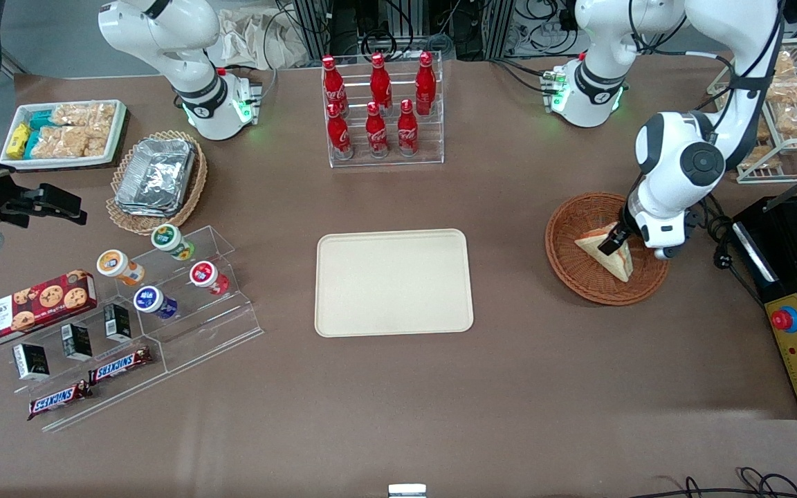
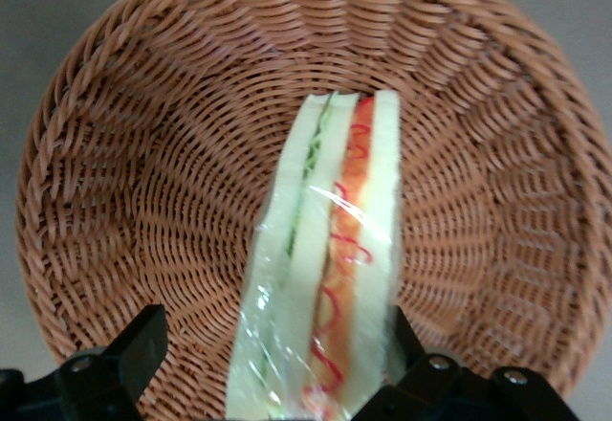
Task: Place sandwich from basket to tray
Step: 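Close the left gripper on the sandwich and lift it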
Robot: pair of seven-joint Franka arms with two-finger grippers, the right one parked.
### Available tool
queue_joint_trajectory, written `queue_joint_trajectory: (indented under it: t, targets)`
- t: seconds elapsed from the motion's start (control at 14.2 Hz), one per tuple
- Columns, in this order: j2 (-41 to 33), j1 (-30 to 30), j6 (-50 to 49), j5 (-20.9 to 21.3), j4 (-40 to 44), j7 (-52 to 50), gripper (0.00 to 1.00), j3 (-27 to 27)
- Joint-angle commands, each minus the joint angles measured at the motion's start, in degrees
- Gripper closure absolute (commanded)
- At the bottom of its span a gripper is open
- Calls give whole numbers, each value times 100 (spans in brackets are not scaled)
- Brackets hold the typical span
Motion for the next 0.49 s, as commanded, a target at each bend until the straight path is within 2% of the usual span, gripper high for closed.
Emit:
queue_joint_trajectory:
  t: [0.0,0.07,0.14,0.42]
  targets:
    - [171,90,581,69,-194,-163,24,-27]
    - [207,90,590,69,-168,-163,75,-27]
    - [224,81,590,69,-124,-163,100,-36]
    - [-12,28,215,69,384,-163,100,-159]
